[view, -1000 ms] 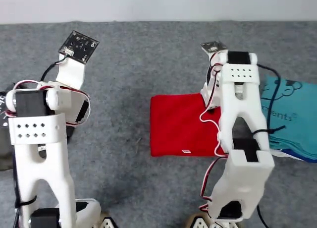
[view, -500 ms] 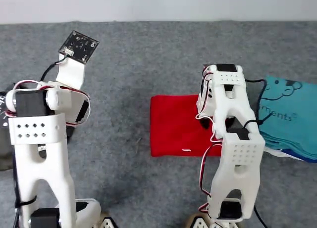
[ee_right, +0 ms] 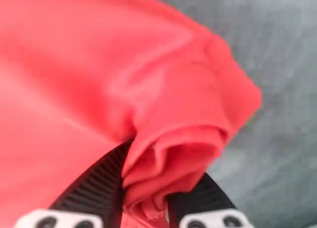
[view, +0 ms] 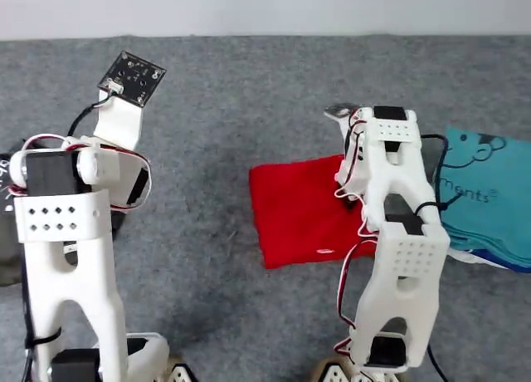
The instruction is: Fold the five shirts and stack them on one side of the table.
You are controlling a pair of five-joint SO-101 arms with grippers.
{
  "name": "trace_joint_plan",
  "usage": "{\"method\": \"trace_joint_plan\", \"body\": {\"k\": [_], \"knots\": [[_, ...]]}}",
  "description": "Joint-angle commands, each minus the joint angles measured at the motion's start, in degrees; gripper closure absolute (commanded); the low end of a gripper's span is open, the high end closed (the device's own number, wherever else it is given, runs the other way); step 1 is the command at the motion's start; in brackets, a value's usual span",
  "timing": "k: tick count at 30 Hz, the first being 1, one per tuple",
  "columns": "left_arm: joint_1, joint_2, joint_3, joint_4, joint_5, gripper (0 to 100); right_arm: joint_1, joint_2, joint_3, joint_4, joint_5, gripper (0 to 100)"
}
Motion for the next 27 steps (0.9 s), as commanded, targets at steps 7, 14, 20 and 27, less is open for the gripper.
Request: {"method": "trace_joint_plan", "body": {"k": [7,14,20,27], "knots": [[-0.4,-2.2,-0.3,1.0,-0.2,99,-1.5,-7.2,-3.3,-9.8,36.3,98.7],[-0.3,-2.2,-0.3,1.0,-0.4,99,-3.4,-8.7,-3.9,-10.0,24.5,80.9],[-0.3,-1.8,-0.3,1.0,-0.4,99,-3.8,-16.2,-3.9,-9.9,1.0,74.8],[-0.3,-2.2,-0.3,1.0,-0.4,99,-5.3,-24.0,-3.9,0.4,-26.1,74.7]]}}
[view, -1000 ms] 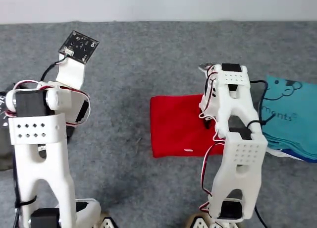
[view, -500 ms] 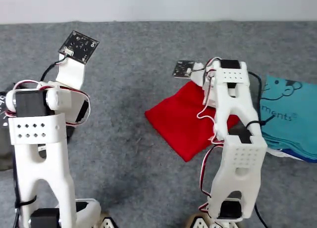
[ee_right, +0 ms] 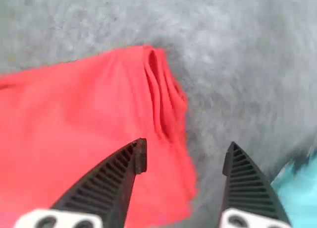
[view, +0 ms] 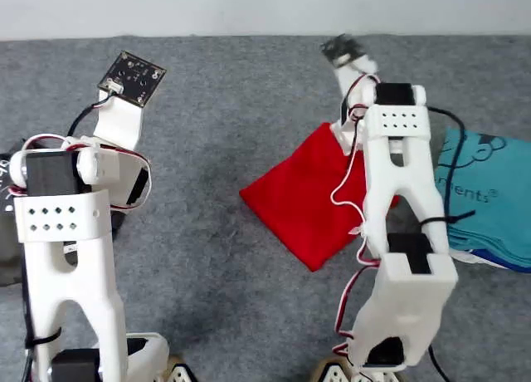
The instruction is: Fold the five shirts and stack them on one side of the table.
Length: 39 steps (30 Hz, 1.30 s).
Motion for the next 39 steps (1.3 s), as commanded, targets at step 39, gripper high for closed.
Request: {"method": "trace_joint_plan", "body": {"k": [39], "knots": [[-0.4,-2.3,-0.3,1.0,-0.1,99,-2.5,14.5,16.1,-3.0,-65.3,57.6]]}}
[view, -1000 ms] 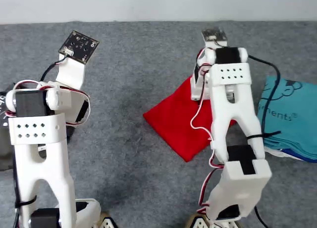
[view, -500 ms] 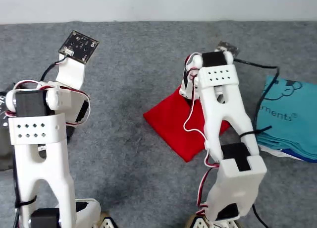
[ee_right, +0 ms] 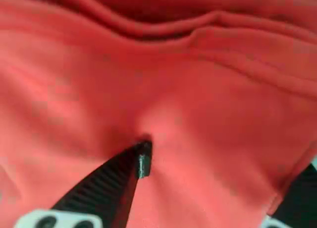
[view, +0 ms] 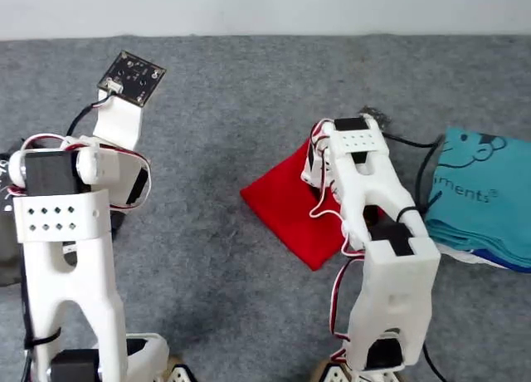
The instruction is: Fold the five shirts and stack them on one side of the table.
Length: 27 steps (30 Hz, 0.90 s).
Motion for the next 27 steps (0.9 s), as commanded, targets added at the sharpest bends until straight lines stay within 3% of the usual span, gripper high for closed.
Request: {"method": "trace_joint_plan", "body": {"k": [1,4,9,12,19,27], "knots": [[-0.4,-2.3,-0.3,1.0,-0.1,99,2.7,2.9,0.0,1.7,-0.2,57.8],[-0.4,-2.3,-0.3,1.0,-0.1,99,3.1,3.8,-1.0,3.1,1.5,65.3],[-0.4,-2.3,-0.3,1.0,-0.1,99,3.6,4.5,-2.1,3.9,5.1,90.2],[-0.4,-2.3,-0.3,1.0,-0.1,99,3.6,4.7,-2.9,4.5,9.0,99.1],[-0.4,-2.3,-0.3,1.0,-0.2,99,4.2,1.0,-3.3,8.3,18.0,98.9],[-0.4,-2.3,-0.3,1.0,-0.4,99,6.2,-21.8,-3.2,16.0,29.5,99.0]]}}
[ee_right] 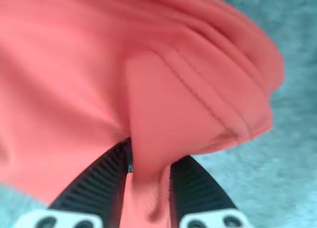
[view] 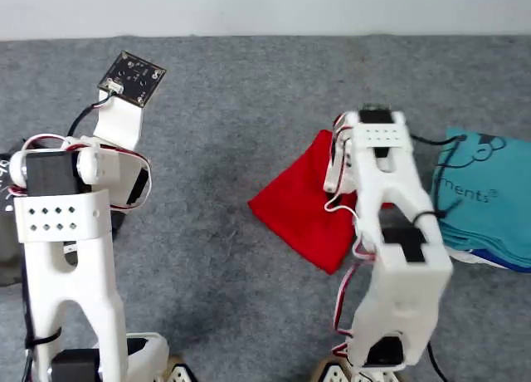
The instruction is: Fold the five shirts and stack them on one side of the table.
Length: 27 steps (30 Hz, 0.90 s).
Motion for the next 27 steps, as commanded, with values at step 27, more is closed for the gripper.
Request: {"method": "trace_joint_plan", "body": {"k": [27], "knots": [[-0.4,-2.2,-0.3,1.0,-0.4,99,26.5,-34.2,-1.1,-4.4,42.7,98.7]]}}
